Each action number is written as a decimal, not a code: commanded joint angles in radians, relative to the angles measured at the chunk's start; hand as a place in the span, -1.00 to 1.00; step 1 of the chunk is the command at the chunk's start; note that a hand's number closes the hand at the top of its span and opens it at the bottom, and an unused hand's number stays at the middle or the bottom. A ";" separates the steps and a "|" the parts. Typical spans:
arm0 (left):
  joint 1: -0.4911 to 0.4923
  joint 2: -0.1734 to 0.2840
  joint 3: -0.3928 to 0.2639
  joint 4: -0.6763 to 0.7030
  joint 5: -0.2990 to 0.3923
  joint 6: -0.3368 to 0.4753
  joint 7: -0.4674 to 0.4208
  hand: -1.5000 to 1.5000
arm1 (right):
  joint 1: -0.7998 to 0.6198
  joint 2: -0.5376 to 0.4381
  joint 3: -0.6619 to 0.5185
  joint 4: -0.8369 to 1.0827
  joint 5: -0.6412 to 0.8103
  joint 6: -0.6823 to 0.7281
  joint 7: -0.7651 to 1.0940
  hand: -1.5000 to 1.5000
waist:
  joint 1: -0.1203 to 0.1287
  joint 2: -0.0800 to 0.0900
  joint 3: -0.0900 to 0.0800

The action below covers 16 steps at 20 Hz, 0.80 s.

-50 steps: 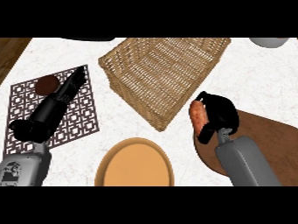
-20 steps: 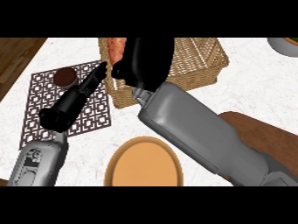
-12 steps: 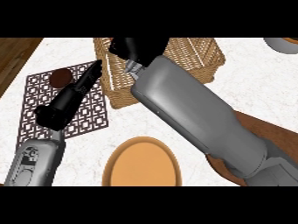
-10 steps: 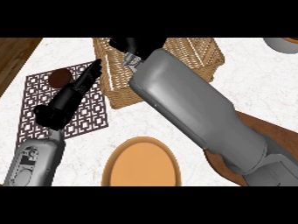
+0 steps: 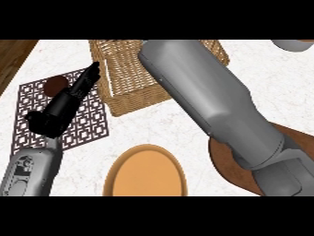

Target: Pick the sweet potato from the cutting board and place it in the basket

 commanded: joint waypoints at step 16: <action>0.060 0.047 0.057 -0.017 0.033 -0.024 -0.026 0.00 | 0.051 0.011 -0.125 0.250 0.085 -0.307 0.169 1.00 | -0.057 -0.003 0.003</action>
